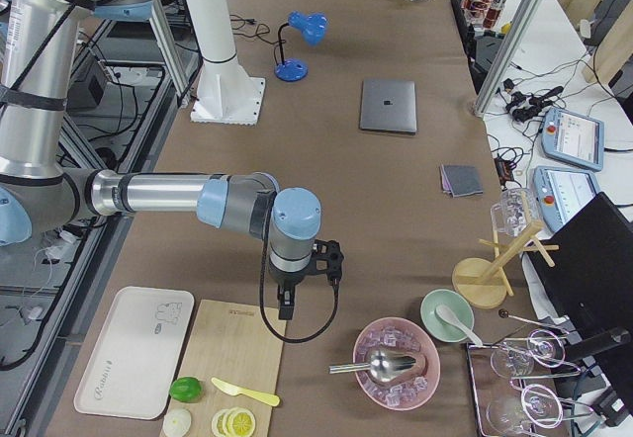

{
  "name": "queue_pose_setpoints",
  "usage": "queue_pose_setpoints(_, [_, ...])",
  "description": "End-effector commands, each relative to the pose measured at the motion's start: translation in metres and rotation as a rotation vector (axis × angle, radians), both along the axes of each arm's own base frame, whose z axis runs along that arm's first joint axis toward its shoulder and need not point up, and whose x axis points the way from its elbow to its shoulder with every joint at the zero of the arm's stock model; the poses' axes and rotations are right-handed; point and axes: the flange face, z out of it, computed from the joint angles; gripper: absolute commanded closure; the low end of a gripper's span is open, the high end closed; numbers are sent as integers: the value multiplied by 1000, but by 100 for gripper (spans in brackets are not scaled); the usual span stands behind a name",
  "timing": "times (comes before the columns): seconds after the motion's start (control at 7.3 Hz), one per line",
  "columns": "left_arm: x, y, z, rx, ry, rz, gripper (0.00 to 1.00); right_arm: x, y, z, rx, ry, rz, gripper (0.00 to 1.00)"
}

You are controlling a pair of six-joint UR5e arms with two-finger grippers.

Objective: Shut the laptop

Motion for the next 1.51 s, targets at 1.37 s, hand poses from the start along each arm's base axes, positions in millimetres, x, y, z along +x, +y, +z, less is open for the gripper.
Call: queue_pose_setpoints(1.37, [-1, 19, -8, 27, -9, 5, 2, -1, -1, -2, 6, -5, -4, 0])
